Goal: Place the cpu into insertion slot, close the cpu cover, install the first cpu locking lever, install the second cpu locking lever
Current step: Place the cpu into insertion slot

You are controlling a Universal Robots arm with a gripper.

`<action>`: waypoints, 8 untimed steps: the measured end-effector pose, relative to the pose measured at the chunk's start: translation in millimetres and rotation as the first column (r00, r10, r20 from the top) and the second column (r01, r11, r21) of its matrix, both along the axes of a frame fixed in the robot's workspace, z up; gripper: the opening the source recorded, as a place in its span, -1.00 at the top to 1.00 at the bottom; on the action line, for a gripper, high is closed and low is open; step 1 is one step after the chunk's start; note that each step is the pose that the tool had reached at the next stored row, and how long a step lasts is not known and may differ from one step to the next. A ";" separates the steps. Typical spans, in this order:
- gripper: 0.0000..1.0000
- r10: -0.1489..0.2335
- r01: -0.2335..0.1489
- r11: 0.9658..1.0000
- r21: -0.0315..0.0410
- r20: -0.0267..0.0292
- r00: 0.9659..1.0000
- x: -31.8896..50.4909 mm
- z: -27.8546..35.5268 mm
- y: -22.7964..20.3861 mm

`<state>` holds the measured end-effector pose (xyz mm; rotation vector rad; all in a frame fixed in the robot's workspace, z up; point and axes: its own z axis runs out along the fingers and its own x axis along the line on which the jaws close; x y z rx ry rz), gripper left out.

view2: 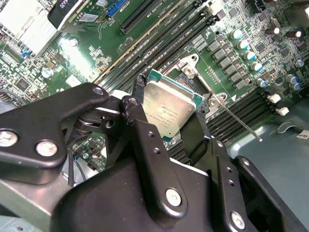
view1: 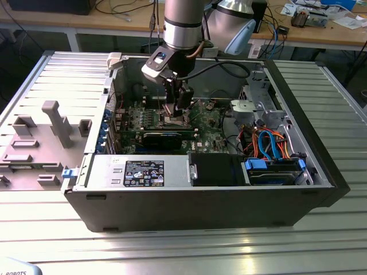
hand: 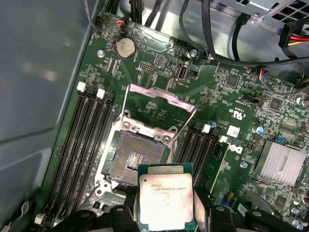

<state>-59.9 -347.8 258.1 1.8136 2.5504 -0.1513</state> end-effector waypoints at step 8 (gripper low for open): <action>-0.09 -0.013 0.013 1.000 0.000 0.000 1.000 0.0 -0.1 0.0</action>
